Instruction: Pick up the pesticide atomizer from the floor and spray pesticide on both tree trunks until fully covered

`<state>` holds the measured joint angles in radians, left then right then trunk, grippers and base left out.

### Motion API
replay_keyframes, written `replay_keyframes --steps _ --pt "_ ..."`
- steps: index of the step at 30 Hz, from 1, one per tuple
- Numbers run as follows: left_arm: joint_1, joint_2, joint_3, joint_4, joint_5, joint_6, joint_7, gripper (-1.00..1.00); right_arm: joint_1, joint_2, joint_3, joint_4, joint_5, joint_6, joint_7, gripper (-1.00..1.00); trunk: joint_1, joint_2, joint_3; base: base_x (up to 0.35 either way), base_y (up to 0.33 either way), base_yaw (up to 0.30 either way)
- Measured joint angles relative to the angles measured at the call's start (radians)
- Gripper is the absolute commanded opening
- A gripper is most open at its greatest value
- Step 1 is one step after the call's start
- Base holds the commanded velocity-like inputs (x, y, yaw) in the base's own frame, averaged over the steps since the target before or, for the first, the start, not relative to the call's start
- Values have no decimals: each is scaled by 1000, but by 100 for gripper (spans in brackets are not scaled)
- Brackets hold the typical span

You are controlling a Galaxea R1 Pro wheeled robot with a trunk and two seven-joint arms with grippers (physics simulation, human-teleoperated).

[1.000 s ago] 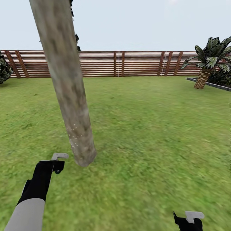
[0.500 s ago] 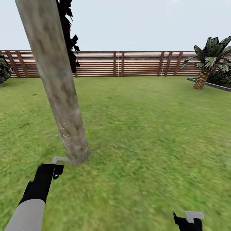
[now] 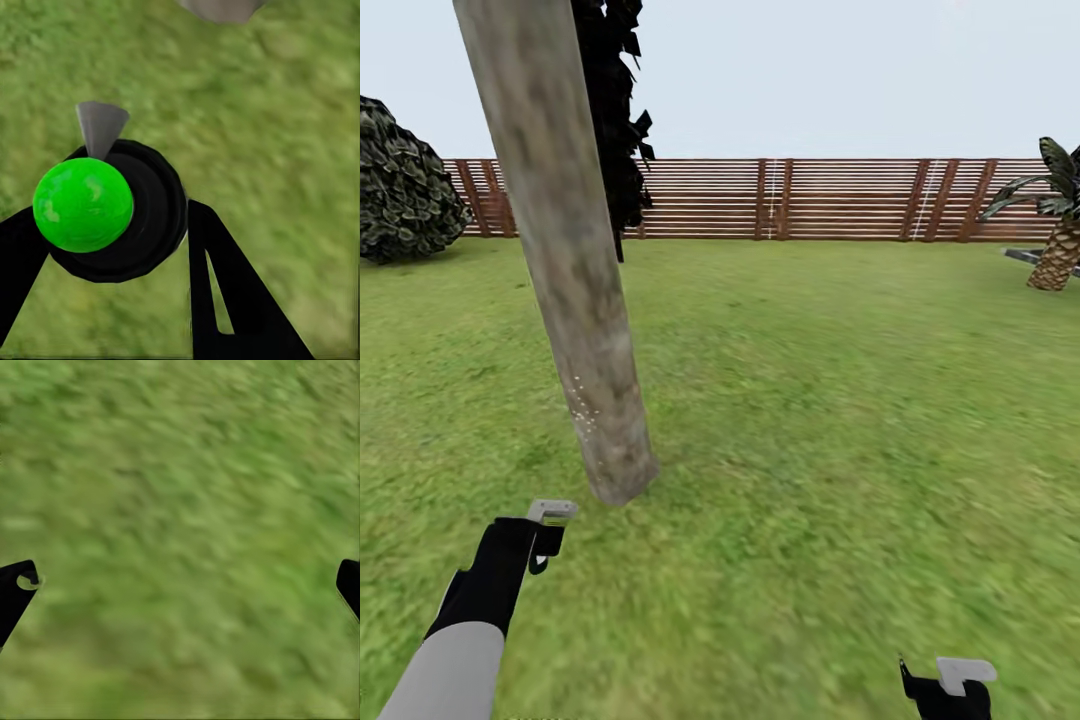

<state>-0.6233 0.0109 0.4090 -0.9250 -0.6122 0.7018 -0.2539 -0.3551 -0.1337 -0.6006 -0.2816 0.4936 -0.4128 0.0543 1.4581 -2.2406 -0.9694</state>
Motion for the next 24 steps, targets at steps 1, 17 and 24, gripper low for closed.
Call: replay_keyframes --steps 1,17,24 --pt "0 1 0 5 -1 0 0 -100 0 0 0 0 0 0 0 100 0 0 0 149 -265 234" --pt "0 8 20 25 8 -2 60 -100 0 0 0 0 0 0 0 100 0 0 0 126 -262 46" --pt "0 5 23 68 6 -24 63 -100 0 0 0 0 0 0 1 100 0 0 0 97 -262 256"
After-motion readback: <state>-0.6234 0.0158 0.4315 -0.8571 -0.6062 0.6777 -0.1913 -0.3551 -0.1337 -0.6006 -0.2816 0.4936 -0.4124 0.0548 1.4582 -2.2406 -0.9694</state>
